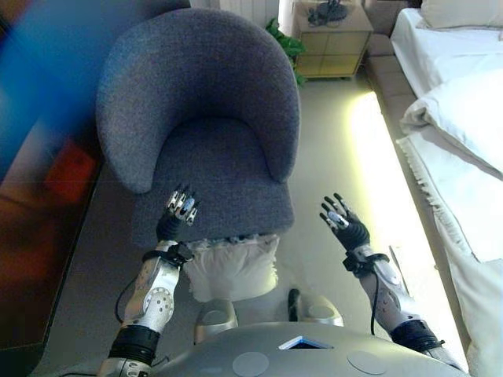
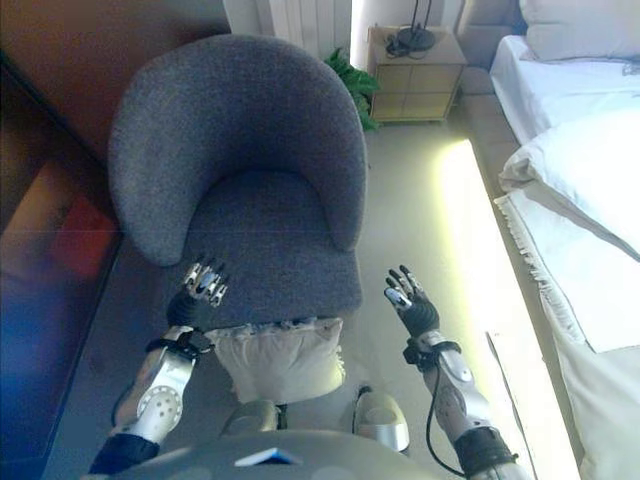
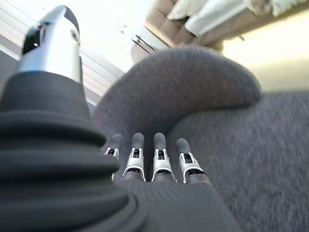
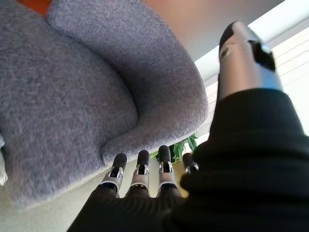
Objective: Pick up the cushion and take it to the sofa
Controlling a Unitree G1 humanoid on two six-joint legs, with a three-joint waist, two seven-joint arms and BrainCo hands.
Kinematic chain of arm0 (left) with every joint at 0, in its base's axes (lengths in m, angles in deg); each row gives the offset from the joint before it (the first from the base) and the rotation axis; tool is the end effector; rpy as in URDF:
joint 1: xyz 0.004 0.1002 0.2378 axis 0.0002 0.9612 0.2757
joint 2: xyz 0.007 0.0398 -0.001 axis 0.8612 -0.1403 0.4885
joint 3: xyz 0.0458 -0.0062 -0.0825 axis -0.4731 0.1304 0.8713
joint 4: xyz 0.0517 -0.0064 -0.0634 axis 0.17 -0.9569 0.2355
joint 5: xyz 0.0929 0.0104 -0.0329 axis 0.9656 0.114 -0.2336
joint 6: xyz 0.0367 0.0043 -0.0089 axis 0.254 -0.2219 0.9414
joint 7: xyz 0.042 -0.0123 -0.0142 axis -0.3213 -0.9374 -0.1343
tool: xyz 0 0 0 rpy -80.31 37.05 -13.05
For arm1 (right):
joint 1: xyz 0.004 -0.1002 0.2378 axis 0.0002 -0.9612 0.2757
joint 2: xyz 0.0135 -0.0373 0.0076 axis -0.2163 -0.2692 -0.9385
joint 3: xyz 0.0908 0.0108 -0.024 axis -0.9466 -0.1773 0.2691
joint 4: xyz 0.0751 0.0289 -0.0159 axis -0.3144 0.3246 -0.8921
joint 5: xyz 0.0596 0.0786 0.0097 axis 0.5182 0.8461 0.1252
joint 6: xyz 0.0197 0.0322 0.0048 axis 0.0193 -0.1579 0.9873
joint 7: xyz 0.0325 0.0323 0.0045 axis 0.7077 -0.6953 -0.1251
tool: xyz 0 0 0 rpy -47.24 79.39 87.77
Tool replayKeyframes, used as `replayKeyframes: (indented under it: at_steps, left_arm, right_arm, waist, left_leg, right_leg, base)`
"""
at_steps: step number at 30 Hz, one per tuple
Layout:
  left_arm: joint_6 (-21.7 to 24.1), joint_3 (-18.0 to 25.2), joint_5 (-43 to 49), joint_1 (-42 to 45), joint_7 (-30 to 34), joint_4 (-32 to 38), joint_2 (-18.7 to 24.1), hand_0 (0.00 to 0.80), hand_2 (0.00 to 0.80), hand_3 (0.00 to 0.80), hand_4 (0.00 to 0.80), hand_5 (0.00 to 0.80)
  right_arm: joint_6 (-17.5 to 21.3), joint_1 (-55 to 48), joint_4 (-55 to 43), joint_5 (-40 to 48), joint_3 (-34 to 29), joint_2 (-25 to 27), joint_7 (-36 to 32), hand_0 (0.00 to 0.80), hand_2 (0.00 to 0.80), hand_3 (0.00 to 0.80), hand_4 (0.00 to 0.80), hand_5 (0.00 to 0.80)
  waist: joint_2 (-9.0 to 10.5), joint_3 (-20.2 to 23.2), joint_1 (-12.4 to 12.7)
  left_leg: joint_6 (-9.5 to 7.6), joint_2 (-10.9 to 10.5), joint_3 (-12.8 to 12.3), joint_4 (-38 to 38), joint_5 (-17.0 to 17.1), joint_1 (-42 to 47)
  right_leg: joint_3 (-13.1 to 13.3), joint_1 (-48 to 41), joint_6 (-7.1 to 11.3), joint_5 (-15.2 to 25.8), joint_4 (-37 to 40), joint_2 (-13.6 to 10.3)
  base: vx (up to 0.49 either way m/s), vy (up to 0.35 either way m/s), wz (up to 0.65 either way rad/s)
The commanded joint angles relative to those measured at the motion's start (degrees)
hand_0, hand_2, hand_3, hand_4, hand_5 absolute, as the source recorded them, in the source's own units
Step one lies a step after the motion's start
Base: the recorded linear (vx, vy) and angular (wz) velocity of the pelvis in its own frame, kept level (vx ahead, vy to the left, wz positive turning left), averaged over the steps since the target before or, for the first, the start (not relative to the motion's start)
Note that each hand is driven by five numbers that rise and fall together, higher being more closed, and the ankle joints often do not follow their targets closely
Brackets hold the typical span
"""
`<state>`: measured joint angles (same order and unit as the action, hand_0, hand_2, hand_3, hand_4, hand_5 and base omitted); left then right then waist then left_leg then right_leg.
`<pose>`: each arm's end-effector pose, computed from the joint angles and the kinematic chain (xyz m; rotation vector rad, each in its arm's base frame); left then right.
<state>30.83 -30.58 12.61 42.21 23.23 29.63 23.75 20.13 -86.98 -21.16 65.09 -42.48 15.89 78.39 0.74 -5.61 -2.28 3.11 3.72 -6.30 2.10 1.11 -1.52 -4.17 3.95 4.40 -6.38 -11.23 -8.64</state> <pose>0.1469 0.2062 -0.0047 -0.5241 0.2458 0.0712 0.1469 -0.1911 -0.0208 0.4751 0.3537 0.0940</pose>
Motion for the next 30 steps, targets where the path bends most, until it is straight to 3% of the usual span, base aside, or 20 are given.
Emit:
replayKeyframes:
  at_steps: [1,3,5,9,16,20,25,30]
  left_arm:
    - [2.3,1.7,0.1,-1.5,2.4,2.6,1.3,0.000,0.000,0.000,0.000,0.000]
    - [2.4,1.4,-1.5,-1.5,3.6,2.7,1.4,0.000,0.000,0.000,0.000,0.000]
    - [2.6,0.5,-1.7,-2.0,4.1,2.6,1.2,0.000,0.000,0.000,0.000,0.000]
    - [0.6,-0.9,-3.8,-3.2,6.1,3.2,1.0,0.000,0.000,0.000,0.000,0.000]
    - [-12.3,-3.6,-26.4,-3.2,26.2,3.2,-3.3,0.000,0.000,0.000,0.000,0.000]
    - [-17.7,-4.3,-36.1,-4.1,32.9,1.0,-5.8,0.000,0.000,0.000,0.000,0.000]
    - [-19.1,-3.1,-39.1,-3.1,34.6,-0.5,-8.1,0.000,0.000,0.000,0.000,0.000]
    - [-20.2,-2.4,-40.0,-2.2,34.0,-0.6,-9.1,0.000,0.000,0.000,0.000,0.000]
  right_arm:
    - [1.3,0.9,-4.8,1.5,-0.9,-0.7,-2.2,0.000,0.000,0.000,0.000,0.000]
    - [0.7,1.1,-4.4,3.8,-0.4,-2.0,-4.1,0.000,0.000,0.000,0.000,0.000]
    - [1.0,1.9,-4.3,3.6,0.4,-2.6,-4.5,0.000,0.000,0.000,0.000,0.000]
    - [-0.5,3.7,-4.9,8.2,1.1,-2.9,-5.5,0.000,0.000,0.000,0.000,0.000]
    - [-8.8,5.8,-4.5,25.8,1.8,-5.6,-18.5,0.000,0.000,0.000,0.000,0.000]
    - [-13.1,7.2,-3.3,34.7,2.5,-7.5,-24.1,0.000,0.000,0.000,0.000,0.000]
    - [-17.2,5.9,-2.6,39.9,1.5,-9.7,-25.5,0.000,0.000,0.000,0.000,0.000]
    - [-16.9,4.3,-2.7,38.1,1.7,-9.5,-26.3,0.000,0.000,0.000,0.000,0.000]
  waist:
    - [-0.22,0.5,0.3]
    - [-0.16,0.9,0.9]
    - [-0.02,1.1,1.1]
    - [0.35,1.3,1.9]
    - [0.54,1.9,2.5]
    - [0.40,2.7,2.4]
    - [0.19,3.8,1.9]
    - [0.07,4.1,1.7]
  left_leg:
    - [0.51,2.1,-0.2,2.3,-0.5,0.0]
    - [0.23,2.0,-0.9,1.2,-0.5,0.3]
    - [0.15,1.7,-0.1,0.5,-0.4,0.2]
    - [0.45,2.1,0.3,-1.0,0.6,0.0]
    - [1.00,2.5,-0.5,-2.2,1.3,-0.4]
    - [1.17,2.7,-1.3,-2.9,1.2,0.3]
    - [1.08,2.5,-1.7,-3.9,1.1,1.1]
    - [1.03,2.2,-1.7,-5.3,1.6,1.7]
  right_leg:
    - [-3.6,-3.8,3.17,4.9,2.9,-2.5]
    - [-4.9,-4.2,3.60,5.1,3.7,-3.0]
    - [-3.6,-4.5,3.56,5.6,5.2,-2.6]
    - [-3.9,-5.1,3.46,6.3,7.4,-1.8]
    - [-3.7,-5.3,3.32,8.2,11.3,-0.8]
    - [-3.6,-5.4,3.46,8.7,12.3,-0.6]
    - [-3.0,-5.5,3.40,9.2,13.4,-0.3]
    - [-2.9,-5.5,3.36,9.8,14.4,0.1]
  base:
    - [0.037,0.075,-0.39]
    - [0.022,0.019,-0.21]
    - [-0.001,-0.028,-0.15]
    - [-0.023,-0.046,-0.04]
    - [-0.040,-0.036,0.04]
    - [-0.006,-0.015,-0.10]
    - [0.005,0.001,-0.04]
    - [0.001,0.001,-0.01]
